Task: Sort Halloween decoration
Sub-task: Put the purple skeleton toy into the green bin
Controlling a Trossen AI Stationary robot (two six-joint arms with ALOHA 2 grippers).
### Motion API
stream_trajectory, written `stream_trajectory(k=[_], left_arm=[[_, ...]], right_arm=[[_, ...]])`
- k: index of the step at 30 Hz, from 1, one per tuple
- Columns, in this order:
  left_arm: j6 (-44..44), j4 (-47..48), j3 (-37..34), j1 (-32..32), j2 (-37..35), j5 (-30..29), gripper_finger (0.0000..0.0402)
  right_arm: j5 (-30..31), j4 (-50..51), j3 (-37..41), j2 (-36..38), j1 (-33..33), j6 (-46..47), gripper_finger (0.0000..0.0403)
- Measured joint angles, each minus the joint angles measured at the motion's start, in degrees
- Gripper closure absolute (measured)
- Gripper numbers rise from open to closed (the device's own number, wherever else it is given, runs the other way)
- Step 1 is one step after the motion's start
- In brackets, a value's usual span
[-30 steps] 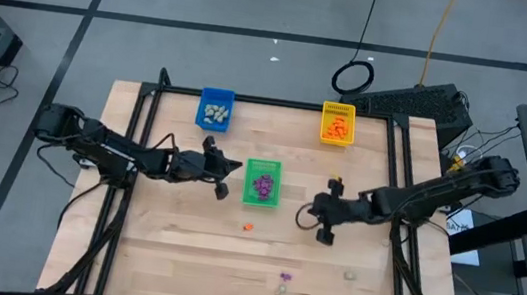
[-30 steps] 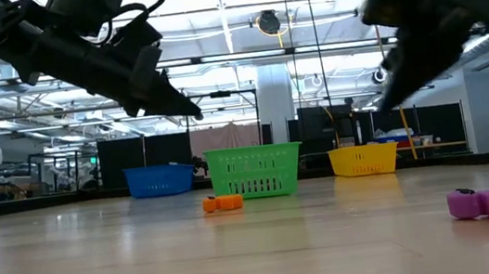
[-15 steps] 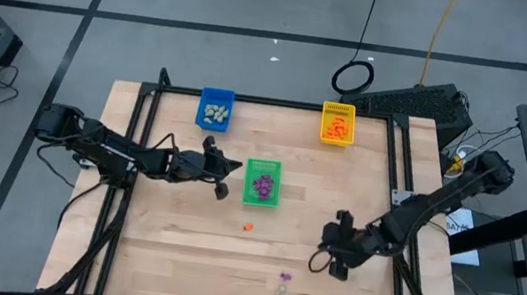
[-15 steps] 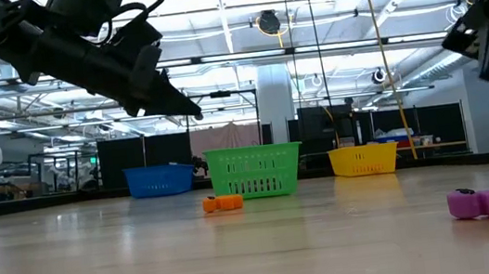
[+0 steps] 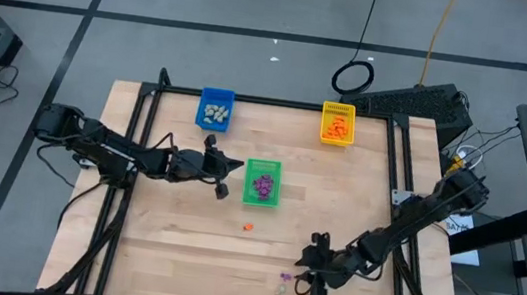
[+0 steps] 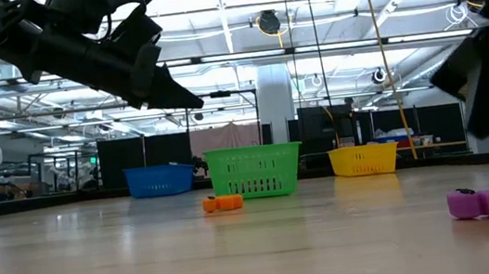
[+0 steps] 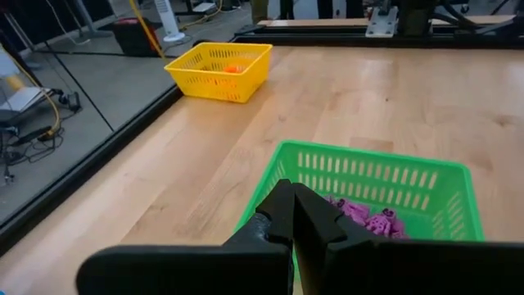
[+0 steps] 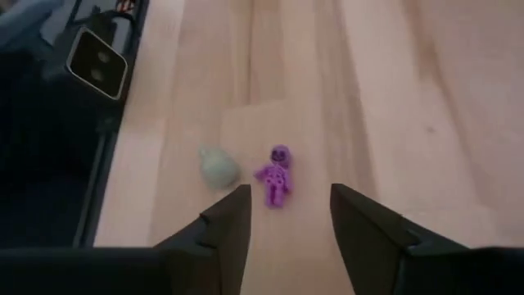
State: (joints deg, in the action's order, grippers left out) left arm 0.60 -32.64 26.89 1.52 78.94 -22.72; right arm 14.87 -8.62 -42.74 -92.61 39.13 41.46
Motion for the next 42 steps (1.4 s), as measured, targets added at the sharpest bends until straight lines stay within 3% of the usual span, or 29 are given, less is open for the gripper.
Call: stream_trajectory(k=[5,16,27,35,42], left_arm=[[-0.04,0.07,0.0,-0.73,0.0,0.0,0.04],[0.1,0.31,0.0,-1.9,0.0,-0.02,0.04],[0.16,0.3,0.0,-1.9,0.0,-0.02,0.04],[0.55,0.26,0.02,-1.88,0.0,-0.02,0.04],[0.57,0.13,0.04,-1.88,0.0,-0.02,0.04]], right_arm=[[0.0,-7.13,-0.09,-5.75,0.0,-0.29,0.0244],[1.06,-3.94,-5.57,-13.84,0.0,-2.74,0.0285],[-0.69,5.65,-8.94,-12.96,-2.0,-4.31,0.0392],[-0.08,18.79,-15.05,-8.72,-6.67,-10.4,0.0387],[0.11,26.29,-21.74,-5.91,-14.87,-18.43,0.0386]])
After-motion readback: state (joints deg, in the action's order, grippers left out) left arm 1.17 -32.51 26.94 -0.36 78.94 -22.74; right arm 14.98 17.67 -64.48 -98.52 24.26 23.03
